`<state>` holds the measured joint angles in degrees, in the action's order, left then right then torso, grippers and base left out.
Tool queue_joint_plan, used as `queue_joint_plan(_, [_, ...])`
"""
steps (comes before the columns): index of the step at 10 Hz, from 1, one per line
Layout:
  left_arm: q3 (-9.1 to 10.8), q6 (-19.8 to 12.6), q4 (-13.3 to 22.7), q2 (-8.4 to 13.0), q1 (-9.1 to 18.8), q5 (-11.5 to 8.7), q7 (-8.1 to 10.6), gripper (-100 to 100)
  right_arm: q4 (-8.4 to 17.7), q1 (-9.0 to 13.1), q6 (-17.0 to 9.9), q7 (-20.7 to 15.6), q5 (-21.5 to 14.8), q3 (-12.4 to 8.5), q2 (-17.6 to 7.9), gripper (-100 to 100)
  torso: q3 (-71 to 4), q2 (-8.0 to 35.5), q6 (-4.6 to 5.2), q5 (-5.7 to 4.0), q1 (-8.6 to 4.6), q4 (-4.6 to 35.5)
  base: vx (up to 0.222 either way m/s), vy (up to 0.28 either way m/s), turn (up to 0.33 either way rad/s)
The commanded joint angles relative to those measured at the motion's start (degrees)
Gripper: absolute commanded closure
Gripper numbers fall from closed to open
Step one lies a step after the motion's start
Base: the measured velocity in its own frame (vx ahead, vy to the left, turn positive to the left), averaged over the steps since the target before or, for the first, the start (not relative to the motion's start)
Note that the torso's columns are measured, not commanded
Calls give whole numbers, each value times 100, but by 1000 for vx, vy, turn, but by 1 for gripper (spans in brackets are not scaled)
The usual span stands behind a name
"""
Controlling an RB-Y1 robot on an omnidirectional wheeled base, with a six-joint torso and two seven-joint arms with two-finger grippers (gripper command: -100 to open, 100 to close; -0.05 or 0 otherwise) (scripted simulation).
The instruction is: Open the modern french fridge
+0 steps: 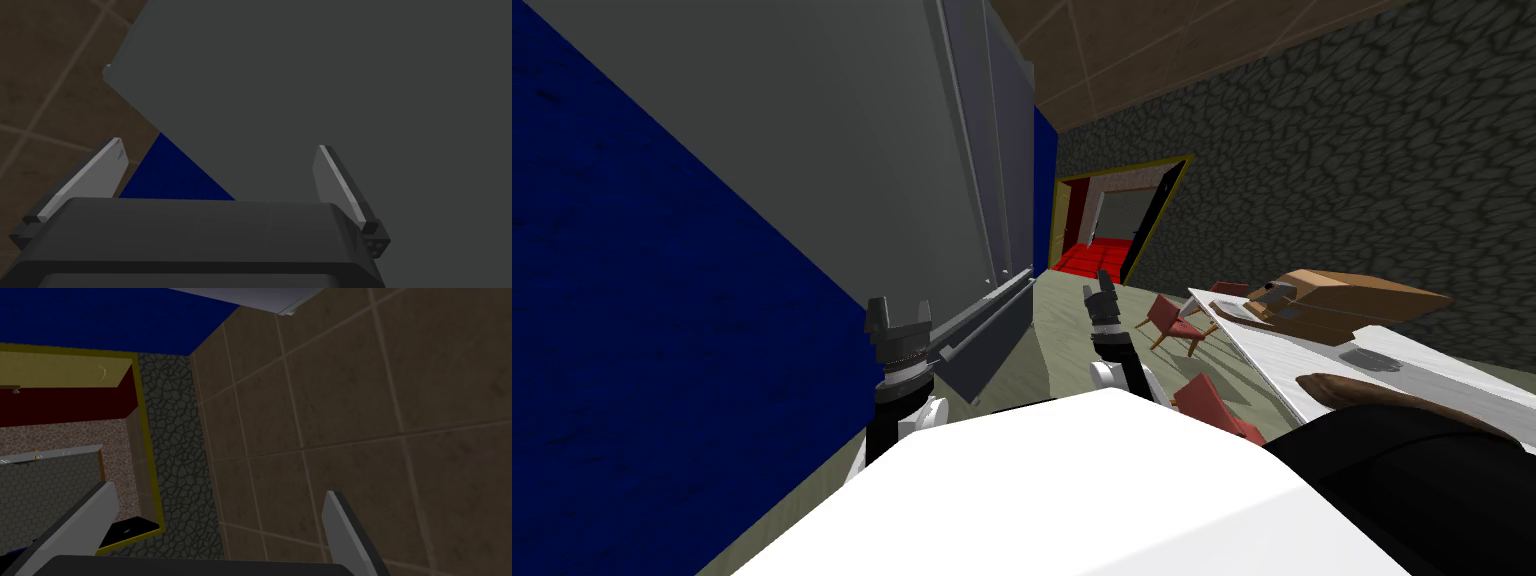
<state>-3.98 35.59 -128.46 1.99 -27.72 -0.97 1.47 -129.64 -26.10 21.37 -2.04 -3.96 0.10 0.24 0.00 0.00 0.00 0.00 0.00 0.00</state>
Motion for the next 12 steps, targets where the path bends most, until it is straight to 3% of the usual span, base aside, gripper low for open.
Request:
queue_joint_plan(1, [0,0,0,0,0,0,0,0,0,0,0,0,0,0,0,0,-467,232,0,0,0,235,0,0,0])
queue_joint_plan(9, [0,1,-2,0,0,0,0,0,-2,0,1,0,0,0,0,0,-7073,3539,0,0,0,3537,0,0,0])
queue_joint_plan(10, [-4,21,32,216,14,-34,20,-100,-2,0,1,0,0,0,0,0,-7919,3962,0,0,0,3960,57,-31,-14])
queue_joint_plan(12, [-12,62,103,425,42,-104,61,-100,1,-2,0,0,0,0,0,0,-8439,4186,0,-3,-9,4199,123,-57,-18])
